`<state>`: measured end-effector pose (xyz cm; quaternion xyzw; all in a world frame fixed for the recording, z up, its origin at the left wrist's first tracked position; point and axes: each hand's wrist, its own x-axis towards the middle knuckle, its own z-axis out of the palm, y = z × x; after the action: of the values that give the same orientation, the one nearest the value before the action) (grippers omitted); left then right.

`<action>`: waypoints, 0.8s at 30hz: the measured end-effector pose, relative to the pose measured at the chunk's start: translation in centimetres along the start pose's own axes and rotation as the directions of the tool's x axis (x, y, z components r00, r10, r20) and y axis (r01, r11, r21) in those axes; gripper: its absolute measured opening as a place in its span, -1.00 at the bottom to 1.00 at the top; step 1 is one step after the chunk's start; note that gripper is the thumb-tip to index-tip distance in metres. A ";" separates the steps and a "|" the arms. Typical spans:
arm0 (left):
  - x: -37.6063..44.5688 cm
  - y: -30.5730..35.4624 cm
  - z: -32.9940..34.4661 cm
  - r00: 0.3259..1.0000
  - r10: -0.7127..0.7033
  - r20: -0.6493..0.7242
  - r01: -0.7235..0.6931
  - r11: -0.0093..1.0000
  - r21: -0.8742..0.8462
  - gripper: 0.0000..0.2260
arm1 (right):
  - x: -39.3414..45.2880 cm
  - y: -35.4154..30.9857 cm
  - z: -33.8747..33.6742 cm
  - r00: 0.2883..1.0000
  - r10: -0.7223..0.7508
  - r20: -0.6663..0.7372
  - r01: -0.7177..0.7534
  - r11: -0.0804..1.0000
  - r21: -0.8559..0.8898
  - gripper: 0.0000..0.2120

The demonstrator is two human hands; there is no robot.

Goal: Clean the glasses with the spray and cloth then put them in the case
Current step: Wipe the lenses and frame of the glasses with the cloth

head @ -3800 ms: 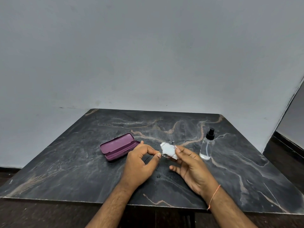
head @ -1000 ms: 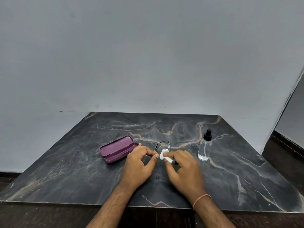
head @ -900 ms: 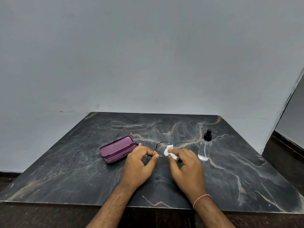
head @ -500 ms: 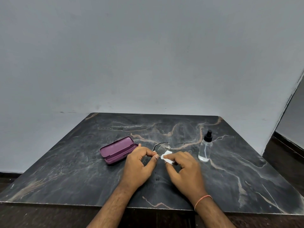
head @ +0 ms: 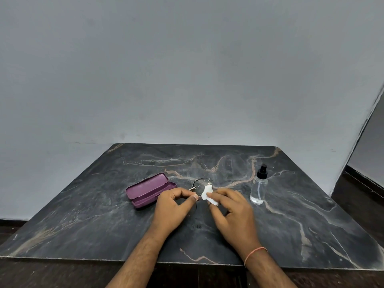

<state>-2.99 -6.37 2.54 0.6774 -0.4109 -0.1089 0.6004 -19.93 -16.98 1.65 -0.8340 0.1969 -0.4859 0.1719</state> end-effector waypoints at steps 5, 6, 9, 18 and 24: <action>0.5 0.4 -0.2 0.985 -0.172 0.025 0.174 0.964 -0.200 -0.87 | -0.4 -0.7 -0.2 0.993 -0.106 0.050 0.106 0.994 0.000 -0.74; 0.5 0.5 -0.3 0.981 -0.192 0.027 0.193 0.951 -0.241 -0.86 | -0.5 -0.8 -0.1 0.989 -0.130 0.073 0.132 0.991 -0.017 -0.75; 0.6 0.5 -0.4 0.972 -0.233 0.041 0.234 0.916 -0.325 -0.87 | -0.7 -1.0 0.2 0.969 -0.212 0.129 0.225 0.969 -0.097 -0.79; 0.6 0.6 -0.4 0.971 -0.234 0.057 0.239 0.910 -0.340 -0.88 | -0.5 -1.1 1.1 0.905 -0.294 0.306 0.377 0.890 -0.258 -0.69; 0.5 0.4 -0.3 0.977 -0.206 0.058 0.214 0.925 -0.315 -0.90 | -0.2 -1.5 1.6 0.859 -0.368 0.355 0.480 0.820 -0.312 -0.74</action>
<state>-2.68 -6.50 3.19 0.6100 -0.3202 -0.2457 0.6819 -18.36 -15.47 1.43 -0.9338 0.0709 -0.3402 -0.0850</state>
